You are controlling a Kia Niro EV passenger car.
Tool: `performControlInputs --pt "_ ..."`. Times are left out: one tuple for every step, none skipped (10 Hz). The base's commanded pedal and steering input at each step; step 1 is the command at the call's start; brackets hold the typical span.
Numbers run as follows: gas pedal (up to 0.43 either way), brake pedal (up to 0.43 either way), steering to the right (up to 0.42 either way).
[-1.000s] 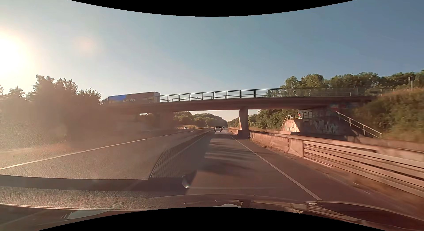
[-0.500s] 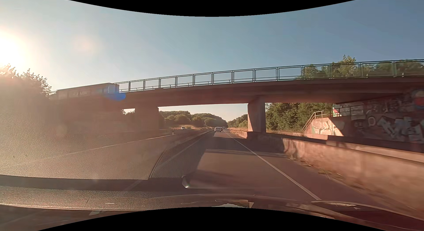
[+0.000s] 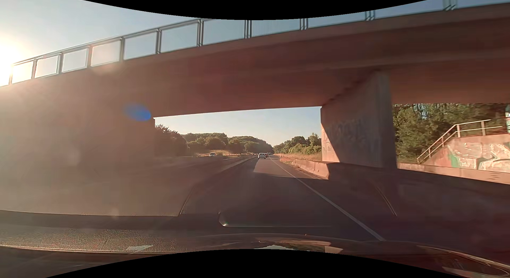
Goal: Follow the waypoints while adhering to traffic rules and regulations
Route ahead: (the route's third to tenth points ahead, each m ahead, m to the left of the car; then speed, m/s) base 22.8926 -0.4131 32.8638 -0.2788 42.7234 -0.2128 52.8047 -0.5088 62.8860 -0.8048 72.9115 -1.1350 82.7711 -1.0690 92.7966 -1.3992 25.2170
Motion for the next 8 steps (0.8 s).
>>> performControlInputs --pt "0.22 0.0 0.001" --pt "0.331 0.0 0.002" --pt "0.358 0.0 0.002" --pt "0.358 0.0 0.002" --pt "0.358 0.0 0.002" --pt "0.358 0.0 0.002" --pt "0.358 0.0 0.002" --pt "0.358 0.0 0.002"
